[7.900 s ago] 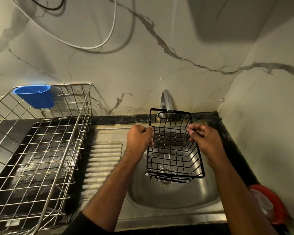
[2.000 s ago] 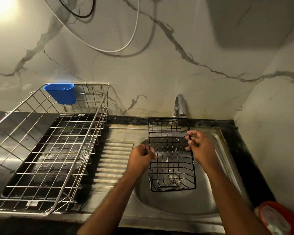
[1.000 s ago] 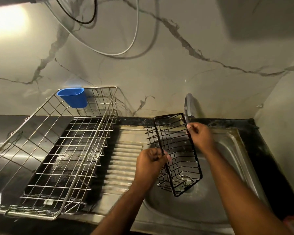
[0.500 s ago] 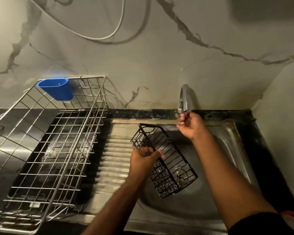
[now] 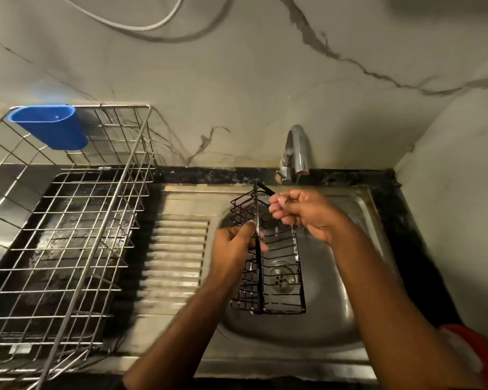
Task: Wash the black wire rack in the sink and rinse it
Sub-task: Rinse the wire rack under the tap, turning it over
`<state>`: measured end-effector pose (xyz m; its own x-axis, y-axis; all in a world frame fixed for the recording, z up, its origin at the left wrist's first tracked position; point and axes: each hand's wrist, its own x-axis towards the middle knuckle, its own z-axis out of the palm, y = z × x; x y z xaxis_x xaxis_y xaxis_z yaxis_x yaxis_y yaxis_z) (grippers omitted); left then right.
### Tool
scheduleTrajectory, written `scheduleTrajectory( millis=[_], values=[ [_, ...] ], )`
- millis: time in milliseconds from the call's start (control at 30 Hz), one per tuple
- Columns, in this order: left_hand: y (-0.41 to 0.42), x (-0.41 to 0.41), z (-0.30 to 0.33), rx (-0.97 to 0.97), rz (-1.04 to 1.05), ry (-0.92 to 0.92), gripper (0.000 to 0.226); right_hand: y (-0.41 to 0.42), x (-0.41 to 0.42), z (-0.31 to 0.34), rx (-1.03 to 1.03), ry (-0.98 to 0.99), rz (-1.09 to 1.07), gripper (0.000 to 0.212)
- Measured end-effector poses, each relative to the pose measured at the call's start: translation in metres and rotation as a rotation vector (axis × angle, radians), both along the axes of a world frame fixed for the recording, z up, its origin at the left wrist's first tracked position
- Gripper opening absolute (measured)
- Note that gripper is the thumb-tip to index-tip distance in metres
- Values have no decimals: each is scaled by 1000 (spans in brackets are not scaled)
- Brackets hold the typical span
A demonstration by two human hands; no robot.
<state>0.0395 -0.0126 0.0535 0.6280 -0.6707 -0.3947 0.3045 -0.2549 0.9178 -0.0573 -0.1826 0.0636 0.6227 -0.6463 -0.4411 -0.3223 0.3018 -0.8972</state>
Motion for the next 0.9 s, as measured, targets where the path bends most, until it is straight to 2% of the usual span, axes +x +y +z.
scheduleTrajectory(
  millis=[67,133,233,333,500,600,667,800,900],
  values=[
    [0,-1,-6,6,-103,-109,28,5,-9,6,-74,48,-195,18],
    [0,-6,-9,19,-215,-251,28,10,-16,4,-196,149,-372,46],
    [-2,-11,-12,19,-368,-516,29,21,-17,-3,-203,237,-350,76],
    [-6,-14,-16,9,-517,-722,28,28,-13,-10,29,62,-283,70],
    [-12,-11,-7,175,-707,-1108,18,33,-12,-12,350,-271,-506,43],
    [-13,-3,-1,265,-674,-1157,26,35,-12,-8,372,-327,-552,31],
    [-15,-1,-3,237,-607,-1161,28,35,-8,-8,391,-355,-603,28],
    [-17,2,-12,176,-413,-1069,37,31,-4,-10,425,-439,-740,27],
    [-16,3,-18,204,-421,-1007,51,28,-7,-11,418,-503,-798,31]
  ],
)
